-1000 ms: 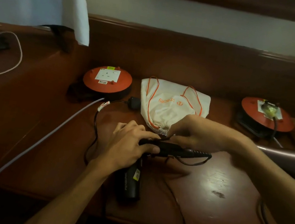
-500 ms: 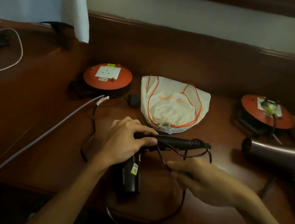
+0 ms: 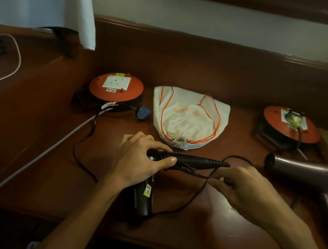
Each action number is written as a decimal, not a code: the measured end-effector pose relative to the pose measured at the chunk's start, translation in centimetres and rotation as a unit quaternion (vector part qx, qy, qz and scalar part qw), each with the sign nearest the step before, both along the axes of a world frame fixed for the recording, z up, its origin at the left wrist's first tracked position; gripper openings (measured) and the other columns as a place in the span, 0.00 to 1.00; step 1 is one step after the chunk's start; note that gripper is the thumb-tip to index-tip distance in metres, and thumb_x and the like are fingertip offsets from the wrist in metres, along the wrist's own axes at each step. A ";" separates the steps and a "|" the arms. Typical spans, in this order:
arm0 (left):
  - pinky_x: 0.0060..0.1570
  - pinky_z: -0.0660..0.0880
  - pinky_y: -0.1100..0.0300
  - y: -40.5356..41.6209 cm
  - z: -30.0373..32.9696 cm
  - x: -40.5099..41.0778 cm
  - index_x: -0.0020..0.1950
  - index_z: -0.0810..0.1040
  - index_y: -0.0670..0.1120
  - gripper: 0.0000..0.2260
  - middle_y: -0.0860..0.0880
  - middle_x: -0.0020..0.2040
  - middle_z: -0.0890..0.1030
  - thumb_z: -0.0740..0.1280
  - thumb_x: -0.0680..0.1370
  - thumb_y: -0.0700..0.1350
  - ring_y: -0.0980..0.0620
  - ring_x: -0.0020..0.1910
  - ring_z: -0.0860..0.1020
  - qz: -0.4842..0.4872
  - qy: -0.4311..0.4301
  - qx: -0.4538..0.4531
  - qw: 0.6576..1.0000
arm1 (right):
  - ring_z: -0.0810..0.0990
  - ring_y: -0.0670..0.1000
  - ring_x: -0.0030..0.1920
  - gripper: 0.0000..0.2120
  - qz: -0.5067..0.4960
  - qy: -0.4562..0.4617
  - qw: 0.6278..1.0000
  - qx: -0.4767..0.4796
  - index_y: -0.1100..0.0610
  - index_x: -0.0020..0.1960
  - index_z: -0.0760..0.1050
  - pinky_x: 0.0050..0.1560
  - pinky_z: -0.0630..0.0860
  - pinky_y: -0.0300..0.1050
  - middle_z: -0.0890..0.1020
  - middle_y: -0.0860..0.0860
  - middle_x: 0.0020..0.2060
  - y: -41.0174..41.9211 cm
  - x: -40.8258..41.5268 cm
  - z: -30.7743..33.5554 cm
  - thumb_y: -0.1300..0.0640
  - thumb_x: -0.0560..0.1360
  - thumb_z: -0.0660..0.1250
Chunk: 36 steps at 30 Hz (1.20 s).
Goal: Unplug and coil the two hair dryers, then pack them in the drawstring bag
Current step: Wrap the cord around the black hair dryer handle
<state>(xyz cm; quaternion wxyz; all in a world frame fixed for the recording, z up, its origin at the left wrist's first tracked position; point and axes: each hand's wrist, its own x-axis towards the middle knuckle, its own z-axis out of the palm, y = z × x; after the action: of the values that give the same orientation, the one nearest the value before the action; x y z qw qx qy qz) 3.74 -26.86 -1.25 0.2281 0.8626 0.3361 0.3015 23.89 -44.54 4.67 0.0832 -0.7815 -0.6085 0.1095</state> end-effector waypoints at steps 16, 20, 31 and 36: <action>0.53 0.76 0.50 2.3 0.4 -3.1 0.51 0.88 0.59 0.14 0.56 0.42 0.85 0.77 0.68 0.61 0.52 0.49 0.78 -0.067 -0.098 -0.128 0.985 | 0.72 0.52 0.25 0.19 0.024 0.329 0.942 -0.058 0.56 0.39 0.76 0.29 0.69 0.44 0.75 0.49 0.23 3.9 -1.0 -6.6 0.44 0.81 0.65; 0.55 0.75 0.56 3.1 1.1 -4.3 0.52 0.88 0.56 0.11 0.55 0.45 0.86 0.79 0.70 0.52 0.51 0.53 0.79 -0.127 -0.068 -0.176 0.974 | 0.77 0.51 0.26 0.08 0.066 0.287 0.953 -0.065 0.45 0.41 0.80 0.28 0.75 0.45 0.81 0.51 0.29 7.2 -0.3 -6.1 0.51 0.79 0.70; 0.58 0.67 0.57 2.5 0.7 -2.2 0.62 0.75 0.67 0.30 0.59 0.51 0.79 0.69 0.63 0.76 0.55 0.56 0.75 -0.066 0.155 -0.039 0.985 | 0.72 0.47 0.31 0.16 0.205 0.176 0.960 -0.076 0.62 0.42 0.81 0.32 0.67 0.40 0.76 0.50 0.31 14.3 0.5 -3.6 0.51 0.80 0.67; 0.58 0.60 0.56 1.6 1.6 -1.2 0.69 0.73 0.64 0.23 0.60 0.46 0.71 0.68 0.75 0.66 0.59 0.51 0.66 -0.077 0.214 0.022 0.973 | 0.72 0.47 0.30 0.16 0.234 0.179 0.953 -0.068 0.62 0.42 0.80 0.33 0.68 0.44 0.79 0.57 0.32 13.8 -1.7 -2.2 0.55 0.83 0.63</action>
<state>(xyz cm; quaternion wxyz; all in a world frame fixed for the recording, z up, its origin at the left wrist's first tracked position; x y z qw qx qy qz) 2.59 -25.25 0.39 0.1549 0.9352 0.3027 0.0984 22.14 -30.75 2.50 0.1093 -0.5885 -0.7405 0.3056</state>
